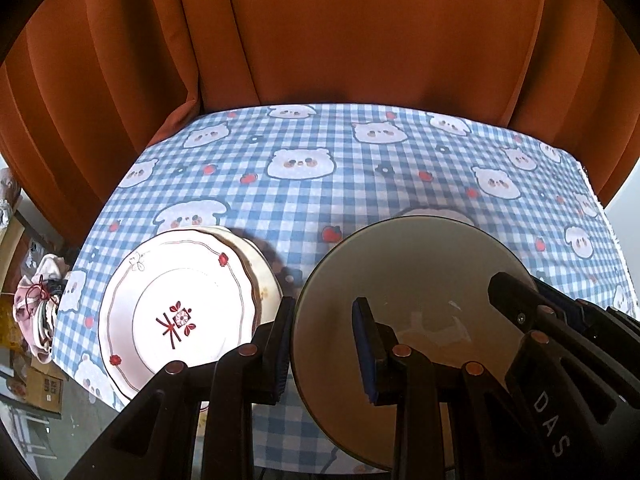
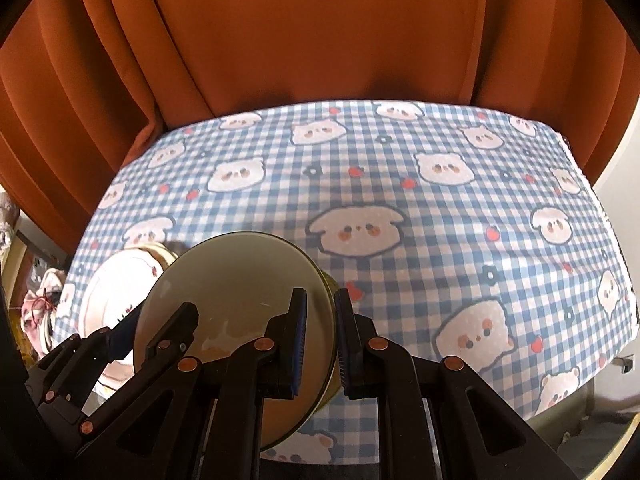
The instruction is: Organize plates and bowls
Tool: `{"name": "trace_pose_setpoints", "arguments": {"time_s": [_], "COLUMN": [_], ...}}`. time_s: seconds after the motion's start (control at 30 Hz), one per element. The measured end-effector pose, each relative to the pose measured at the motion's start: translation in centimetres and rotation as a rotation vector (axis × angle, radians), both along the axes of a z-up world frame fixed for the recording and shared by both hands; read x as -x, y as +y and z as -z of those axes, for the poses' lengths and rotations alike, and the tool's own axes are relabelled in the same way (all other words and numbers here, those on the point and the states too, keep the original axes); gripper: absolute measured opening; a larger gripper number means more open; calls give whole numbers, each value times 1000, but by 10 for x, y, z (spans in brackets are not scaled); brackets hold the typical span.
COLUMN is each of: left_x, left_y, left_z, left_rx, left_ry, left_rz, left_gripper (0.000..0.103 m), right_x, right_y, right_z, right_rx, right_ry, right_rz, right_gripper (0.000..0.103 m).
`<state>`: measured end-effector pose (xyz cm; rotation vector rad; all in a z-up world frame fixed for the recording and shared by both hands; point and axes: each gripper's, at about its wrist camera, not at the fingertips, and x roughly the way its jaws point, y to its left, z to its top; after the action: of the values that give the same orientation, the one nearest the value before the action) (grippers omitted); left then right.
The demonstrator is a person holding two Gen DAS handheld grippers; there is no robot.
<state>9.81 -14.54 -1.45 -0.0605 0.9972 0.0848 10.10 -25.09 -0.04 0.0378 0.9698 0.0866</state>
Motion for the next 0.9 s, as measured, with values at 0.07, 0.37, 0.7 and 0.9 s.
{"name": "trace_pose_setpoints", "arguments": {"time_s": [0.07, 0.37, 0.7, 0.9], "left_x": [0, -10, -19, -18], "left_y": [-1, 0, -5, -6], "left_z": [1, 14, 22, 24], "left_rx": [-1, 12, 4, -8], "left_ry": [-2, 32, 52, 58], "left_rz": [0, 2, 25, 29], "left_gripper": [27, 27, 27, 27], "right_x": [0, -11, -22, -22], "right_y": [-2, -4, -8, -8], "right_z": [4, 16, 29, 29], "right_rx": [1, 14, 32, 31], "right_ry": [7, 36, 56, 38], "right_rz": [1, 3, 12, -1], "right_gripper": [17, 17, 17, 17]}}
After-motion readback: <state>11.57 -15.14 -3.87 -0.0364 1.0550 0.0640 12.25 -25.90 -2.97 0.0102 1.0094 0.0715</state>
